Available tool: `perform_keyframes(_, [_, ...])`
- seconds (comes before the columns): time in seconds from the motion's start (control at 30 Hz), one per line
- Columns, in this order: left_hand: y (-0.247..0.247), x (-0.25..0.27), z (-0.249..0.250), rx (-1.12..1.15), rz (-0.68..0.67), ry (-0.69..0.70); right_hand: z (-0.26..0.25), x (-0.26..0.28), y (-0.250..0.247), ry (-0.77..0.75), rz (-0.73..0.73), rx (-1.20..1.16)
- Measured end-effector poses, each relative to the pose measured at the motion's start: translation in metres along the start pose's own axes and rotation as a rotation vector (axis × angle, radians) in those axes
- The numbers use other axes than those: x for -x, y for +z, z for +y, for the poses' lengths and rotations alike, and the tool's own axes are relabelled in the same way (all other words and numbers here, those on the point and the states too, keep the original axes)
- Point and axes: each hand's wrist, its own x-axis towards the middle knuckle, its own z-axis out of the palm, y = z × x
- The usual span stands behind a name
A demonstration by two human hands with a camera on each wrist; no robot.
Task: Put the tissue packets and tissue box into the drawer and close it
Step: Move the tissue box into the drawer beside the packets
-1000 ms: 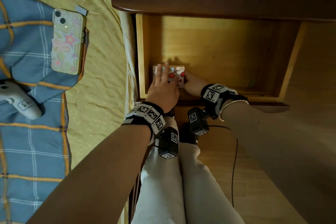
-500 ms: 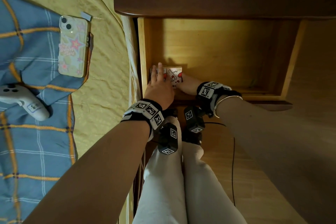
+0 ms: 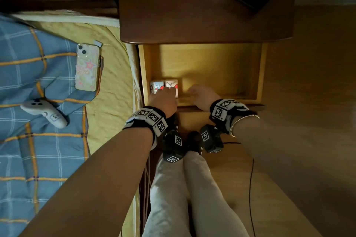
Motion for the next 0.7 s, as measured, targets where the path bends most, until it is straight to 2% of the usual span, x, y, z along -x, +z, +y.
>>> perform_keyframes(0.13, [-0.034,0.012,0.023,-0.009,0.089,0.062,0.004,0.022,-0.041,0.014,0.249,-0.101])
perform_keyframes(0.33, [-0.103,0.017,0.055,0.003,0.258,0.119,-0.003,0.042,-0.111,-0.101,0.552,-0.141])
perform_keyframes(0.6, [-0.195,-0.020,0.077,0.054,0.401,0.266,-0.018,0.023,-0.183,-0.176,0.785,-0.148])
perform_keyframes(0.7, [-0.220,-0.041,0.083,-0.007,0.470,0.322,-0.028,0.011,-0.205,-0.156,0.839,-0.053])
